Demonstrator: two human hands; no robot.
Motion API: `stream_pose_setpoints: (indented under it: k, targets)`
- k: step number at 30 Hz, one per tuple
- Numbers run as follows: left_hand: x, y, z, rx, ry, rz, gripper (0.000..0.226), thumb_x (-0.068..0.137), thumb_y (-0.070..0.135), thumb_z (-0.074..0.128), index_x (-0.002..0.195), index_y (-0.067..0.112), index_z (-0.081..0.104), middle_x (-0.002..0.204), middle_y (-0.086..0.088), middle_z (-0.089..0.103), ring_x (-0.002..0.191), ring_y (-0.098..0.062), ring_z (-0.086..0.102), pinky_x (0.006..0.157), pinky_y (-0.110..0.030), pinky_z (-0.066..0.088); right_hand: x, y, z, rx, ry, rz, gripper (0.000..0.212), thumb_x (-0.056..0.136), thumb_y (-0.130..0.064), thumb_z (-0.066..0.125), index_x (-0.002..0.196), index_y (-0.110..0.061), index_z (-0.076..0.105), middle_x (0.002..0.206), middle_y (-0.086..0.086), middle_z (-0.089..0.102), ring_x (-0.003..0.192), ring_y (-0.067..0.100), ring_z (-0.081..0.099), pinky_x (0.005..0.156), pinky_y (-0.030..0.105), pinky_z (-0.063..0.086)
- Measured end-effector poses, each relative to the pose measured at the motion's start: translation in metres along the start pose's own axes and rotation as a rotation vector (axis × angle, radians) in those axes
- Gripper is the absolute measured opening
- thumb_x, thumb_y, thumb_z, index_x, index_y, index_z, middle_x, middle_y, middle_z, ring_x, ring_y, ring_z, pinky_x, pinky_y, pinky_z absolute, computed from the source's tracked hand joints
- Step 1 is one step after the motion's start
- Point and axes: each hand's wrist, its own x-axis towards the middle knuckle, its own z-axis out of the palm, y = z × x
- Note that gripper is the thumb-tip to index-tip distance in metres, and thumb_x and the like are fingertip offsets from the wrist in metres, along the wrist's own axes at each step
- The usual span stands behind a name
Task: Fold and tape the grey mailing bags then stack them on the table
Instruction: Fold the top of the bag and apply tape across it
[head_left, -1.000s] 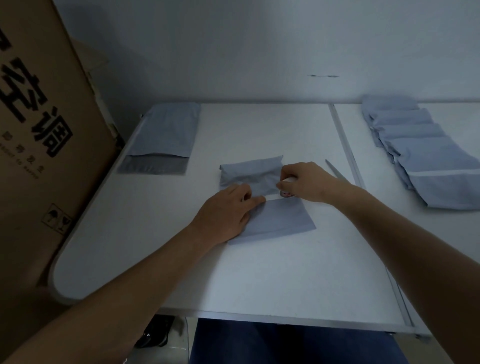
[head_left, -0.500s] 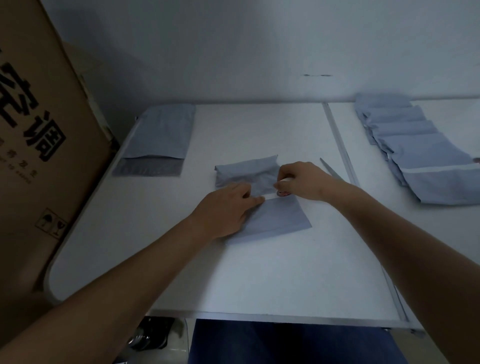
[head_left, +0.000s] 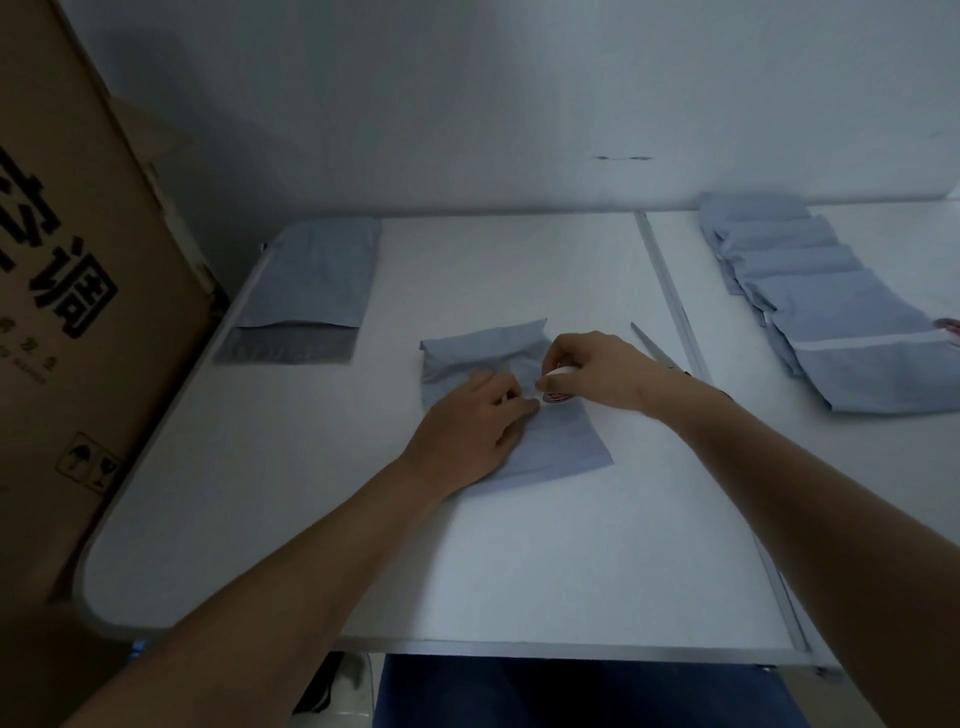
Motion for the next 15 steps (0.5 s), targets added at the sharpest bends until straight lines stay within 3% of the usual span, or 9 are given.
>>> stream_pose_setpoints:
  k: [3, 7, 10, 15]
  targets:
    - [-0.006, -0.010, -0.002, 0.017, 0.008, 0.080, 0.027, 0.093, 0.021, 0.049, 0.109, 0.015, 0.070, 0.098, -0.003, 0.061, 0.087, -0.019, 0.053, 0.064, -0.028, 0.046, -0.002, -0.003, 0.005, 0.103, -0.038, 0.005, 0.014, 0.086, -0.026, 0.068, 0.093, -0.015, 0.064, 0.093, 0.000, 0.070, 0.084, 0.008, 0.065, 0.071, 0.019, 0.047]
    - [-0.013, -0.021, -0.008, 0.021, -0.011, 0.127, 0.027, 0.093, 0.020, 0.050, 0.113, 0.015, 0.069, 0.101, -0.004, 0.061, 0.090, -0.021, 0.057, 0.067, -0.032, 0.051, -0.001, -0.004, 0.011, 0.307, -0.081, 0.030, 0.018, 0.094, -0.022, 0.058, 0.097, -0.004, 0.064, 0.101, 0.009, 0.071, 0.087, 0.016, 0.072, 0.095, 0.035, 0.050]
    - [-0.015, -0.020, -0.008, 0.046, -0.017, 0.140, 0.030, 0.093, 0.020, 0.049, 0.116, 0.016, 0.068, 0.102, -0.003, 0.061, 0.090, -0.022, 0.057, 0.066, -0.033, 0.052, 0.001, -0.007, 0.010, 0.243, -0.044, -0.003, 0.010, 0.093, -0.020, 0.060, 0.090, -0.011, 0.064, 0.092, 0.008, 0.070, 0.085, 0.019, 0.070, 0.089, 0.034, 0.052]
    - [-0.015, -0.016, -0.008, 0.034, 0.002, 0.113, 0.031, 0.093, 0.022, 0.048, 0.115, 0.017, 0.070, 0.097, -0.004, 0.062, 0.086, -0.021, 0.058, 0.058, -0.033, 0.052, 0.003, -0.014, 0.006, 0.005, -0.008, -0.057, 0.012, 0.092, -0.026, 0.059, 0.085, -0.017, 0.060, 0.077, -0.001, 0.060, 0.073, 0.013, 0.054, 0.065, 0.023, 0.041]
